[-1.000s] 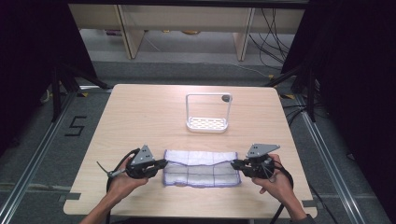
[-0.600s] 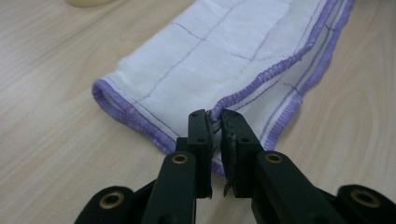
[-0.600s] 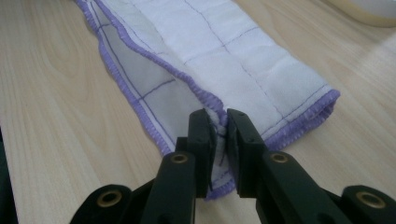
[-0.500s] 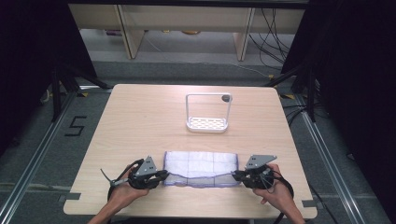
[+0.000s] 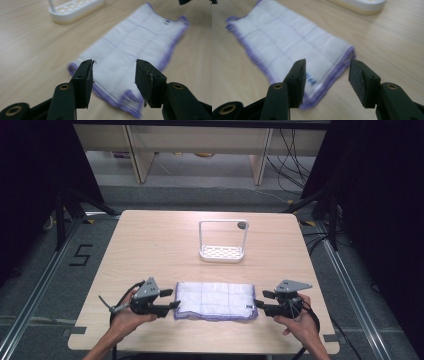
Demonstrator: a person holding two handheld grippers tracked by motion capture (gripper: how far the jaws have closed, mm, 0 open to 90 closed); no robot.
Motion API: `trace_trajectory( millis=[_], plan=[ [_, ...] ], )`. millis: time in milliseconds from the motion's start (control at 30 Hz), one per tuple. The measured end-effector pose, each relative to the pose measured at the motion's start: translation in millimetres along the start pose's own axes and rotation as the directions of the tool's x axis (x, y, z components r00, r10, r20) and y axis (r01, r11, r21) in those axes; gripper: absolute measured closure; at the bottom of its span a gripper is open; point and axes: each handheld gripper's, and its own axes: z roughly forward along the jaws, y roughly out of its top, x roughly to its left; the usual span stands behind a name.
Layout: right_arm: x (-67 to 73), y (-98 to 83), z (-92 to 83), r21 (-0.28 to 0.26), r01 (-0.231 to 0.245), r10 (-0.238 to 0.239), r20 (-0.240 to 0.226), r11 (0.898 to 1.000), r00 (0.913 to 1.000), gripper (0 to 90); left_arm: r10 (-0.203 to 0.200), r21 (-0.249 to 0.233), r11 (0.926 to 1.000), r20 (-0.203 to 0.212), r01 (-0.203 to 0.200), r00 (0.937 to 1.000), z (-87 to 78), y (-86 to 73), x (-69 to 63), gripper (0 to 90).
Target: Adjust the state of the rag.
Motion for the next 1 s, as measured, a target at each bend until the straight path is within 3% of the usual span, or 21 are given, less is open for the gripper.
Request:
trace_trajectory(
  millis=[100,133,200,233,433,500,533,600,633,700,733,800,900,1000],
  plan=[
    [-7.3,8.8,10.4,0.021,-0.054,0.053,0.034,0.998,0.9980,47.2,0.005,0.060,0.9982,-0.044,-0.002,0.9990,14.5,8.9,18.7,46.1],
    [-12.1,11.3,14.7,0.015,-0.019,0.019,0.044,1.000,0.9989,47.2,-0.009,0.077,0.9970,-0.049,0.013,0.9987,19.6,10.4,23.4,45.7],
    [-14.9,15.1,21.6,0.033,-0.024,0.022,0.055,0.999,0.9983,47.3,-0.015,0.105,0.9943,-0.059,0.021,0.9981,29.4,12.1,31.3,45.3],
    [-17.3,15.7,24.9,0.029,-0.003,0.001,0.058,1.000,0.9983,47.3,-0.022,0.114,0.9930,-0.061,0.029,0.9979,34.5,11.8,33.7,45.3],
    [-19.3,19.7,31.9,0.045,-0.015,0.012,0.070,0.999,0.9975,49.2,-0.054,0.158,0.9856,-0.039,0.059,0.9978,55.3,8.0,40.7,44.5],
    [-19.4,20.8,35.8,0.049,-0.014,0.010,0.072,0.999,0.9973,49.2,-0.052,0.158,0.9859,-0.026,0.056,0.9983,58.6,7.7,41.6,43.7],
    [-17.7,21.7,36.8,0.067,-0.037,0.032,0.073,0.997,0.9968,49.1,-0.058,0.155,0.9860,-0.030,0.062,0.9979,60.5,7.2,40.1,44.0],
    [-18.7,22.3,42.4,0.070,-0.019,0.014,0.068,0.997,0.9976,48.8,-0.025,0.175,0.9841,-0.029,0.030,0.9993,64.1,6.4,38.1,44.1],
    [-17.1,23.5,43.8,0.080,-0.039,0.034,0.068,0.996,0.9971,48.7,-0.019,0.181,0.9832,-0.024,0.023,0.9995,66.0,5.7,37.2,44.4],
    [-17.8,24.5,50.5,0.085,-0.010,0.004,0.074,0.996,0.9972,48.4,0.004,0.198,0.9803,-0.033,0.003,0.9995,68.4,4.1,35.5,45.6],
    [-15.9,25.4,52.6,0.095,-0.031,0.023,0.077,0.995,0.9968,48.3,0.006,0.202,0.9793,-0.032,0.001,0.9995,69.5,3.0,34.1,45.8],
    [-16.2,25.6,57.7,0.108,-0.005,-0.004,0.081,0.994,0.9967,48.5,0.015,0.203,0.9791,-0.040,-0.007,0.9991,70.2,1.1,30.6,46.9],
    [-13.8,24.1,62.3,0.124,-0.019,0.008,0.090,0.992,0.9959,50.6,0.040,0.214,0.9763,-0.038,-0.031,0.9985,68.7,2.4,28.0,50.3],
    [-15.7,22.0,65.9,0.122,0.023,-0.035,0.095,0.992,0.9949,53.3,0.025,0.197,0.9802,-0.038,-0.017,0.9990,68.2,-1.2,25.7,56.6]
  ],
)
